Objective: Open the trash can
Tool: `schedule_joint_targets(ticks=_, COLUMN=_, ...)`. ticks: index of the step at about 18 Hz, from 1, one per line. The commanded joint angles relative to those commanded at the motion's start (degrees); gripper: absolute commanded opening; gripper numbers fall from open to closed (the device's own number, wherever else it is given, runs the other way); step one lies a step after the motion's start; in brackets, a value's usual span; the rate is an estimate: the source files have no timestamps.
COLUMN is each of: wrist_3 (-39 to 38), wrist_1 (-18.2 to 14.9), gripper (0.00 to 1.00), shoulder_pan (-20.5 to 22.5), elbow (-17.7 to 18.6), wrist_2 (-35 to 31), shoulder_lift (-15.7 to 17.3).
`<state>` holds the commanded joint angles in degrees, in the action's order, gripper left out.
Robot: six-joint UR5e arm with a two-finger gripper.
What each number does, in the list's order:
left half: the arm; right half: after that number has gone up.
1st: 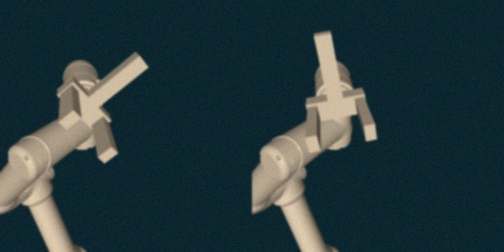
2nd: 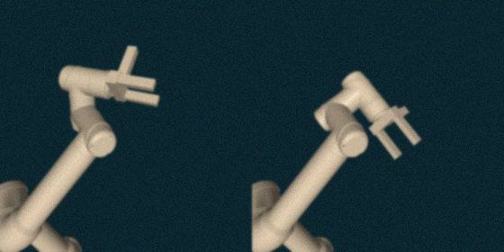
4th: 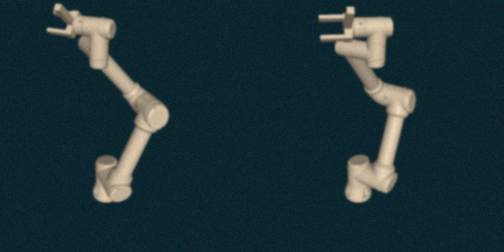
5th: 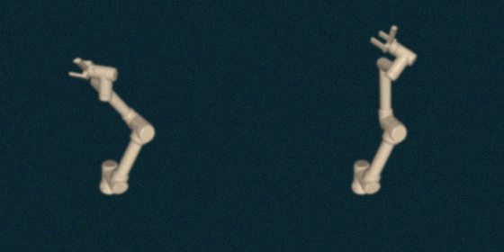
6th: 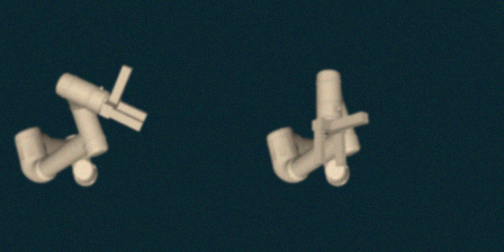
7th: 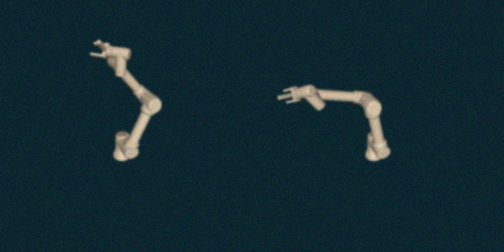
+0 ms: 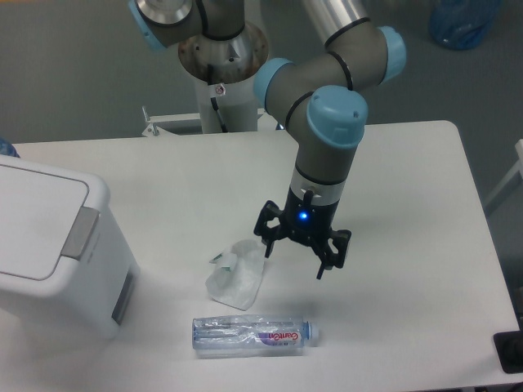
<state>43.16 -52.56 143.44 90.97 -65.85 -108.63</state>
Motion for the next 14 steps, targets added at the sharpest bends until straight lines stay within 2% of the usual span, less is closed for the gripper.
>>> schedule_joint_targets(ticks=9, wrist_3=-18.63, wrist_1=-0.17, gripper=1.0, shoulder_pan=-3.34, elbow=-8.43, wrist_2=9.68, shoulder_lift=0.44)
schedule_joint_targets(ticks=11, wrist_3=-21.09, wrist_1=-0.17, gripper=1.0, shoulder_pan=-3.78, elbow=-9.23, wrist_2=11.34, shoulder_lift=0.96)
schedule_joint_targets(ticks=14, wrist_3=-22.95, wrist_1=-0.26, gripper=1.0, shoulder_pan=-3.87, elbow=-8.45, wrist_2=13.98, shoulder_lift=2.63)
